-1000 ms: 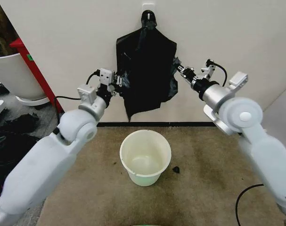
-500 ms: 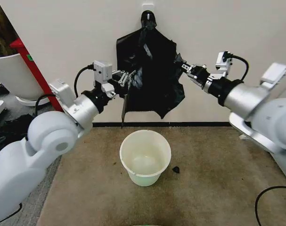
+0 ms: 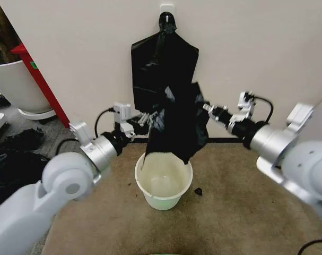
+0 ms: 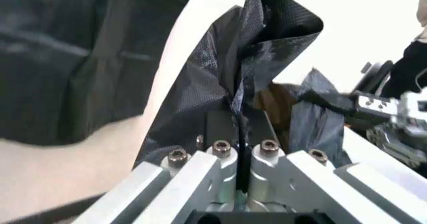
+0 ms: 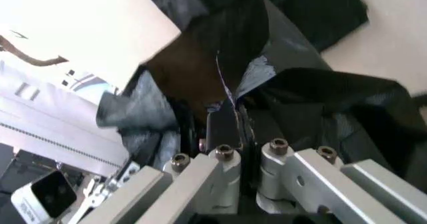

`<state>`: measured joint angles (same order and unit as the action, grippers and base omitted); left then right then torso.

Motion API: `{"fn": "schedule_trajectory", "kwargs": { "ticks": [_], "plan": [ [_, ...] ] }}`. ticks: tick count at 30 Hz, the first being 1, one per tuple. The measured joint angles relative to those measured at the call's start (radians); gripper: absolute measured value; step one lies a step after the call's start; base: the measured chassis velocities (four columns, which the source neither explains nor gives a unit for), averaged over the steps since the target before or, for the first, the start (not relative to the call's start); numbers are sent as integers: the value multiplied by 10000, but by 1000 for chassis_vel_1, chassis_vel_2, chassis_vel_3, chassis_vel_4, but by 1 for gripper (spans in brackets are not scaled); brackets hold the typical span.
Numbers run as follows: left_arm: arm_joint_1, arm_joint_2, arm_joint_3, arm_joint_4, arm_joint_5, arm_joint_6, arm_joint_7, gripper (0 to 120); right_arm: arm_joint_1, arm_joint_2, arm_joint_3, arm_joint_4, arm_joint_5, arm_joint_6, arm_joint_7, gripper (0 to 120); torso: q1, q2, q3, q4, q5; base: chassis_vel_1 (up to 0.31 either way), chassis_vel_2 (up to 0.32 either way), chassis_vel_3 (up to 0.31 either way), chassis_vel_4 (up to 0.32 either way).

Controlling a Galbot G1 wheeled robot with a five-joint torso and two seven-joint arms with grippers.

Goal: Place the garbage bag over the trash bin.

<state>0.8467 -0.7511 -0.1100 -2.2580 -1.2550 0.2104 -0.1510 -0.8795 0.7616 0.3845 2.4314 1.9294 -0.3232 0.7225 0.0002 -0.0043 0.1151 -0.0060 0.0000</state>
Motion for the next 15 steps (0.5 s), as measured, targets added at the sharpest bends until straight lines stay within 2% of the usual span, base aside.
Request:
{"fn": "schedule_trajectory", "kwargs": {
  "ticks": [10,15],
  "plan": [
    [1391,-151,-259,-203,938,-44,124,0,-706,188,-227,252,-23,-29,18,0,0,0,-1,0,0,0,0,0,0],
    [2036,-311,-269,109,1428,-123,320,0,-1035,438,-438,112,-307,-149,-110,0,0,0,-1,1,0,0,0,0,0]
  ]
}}
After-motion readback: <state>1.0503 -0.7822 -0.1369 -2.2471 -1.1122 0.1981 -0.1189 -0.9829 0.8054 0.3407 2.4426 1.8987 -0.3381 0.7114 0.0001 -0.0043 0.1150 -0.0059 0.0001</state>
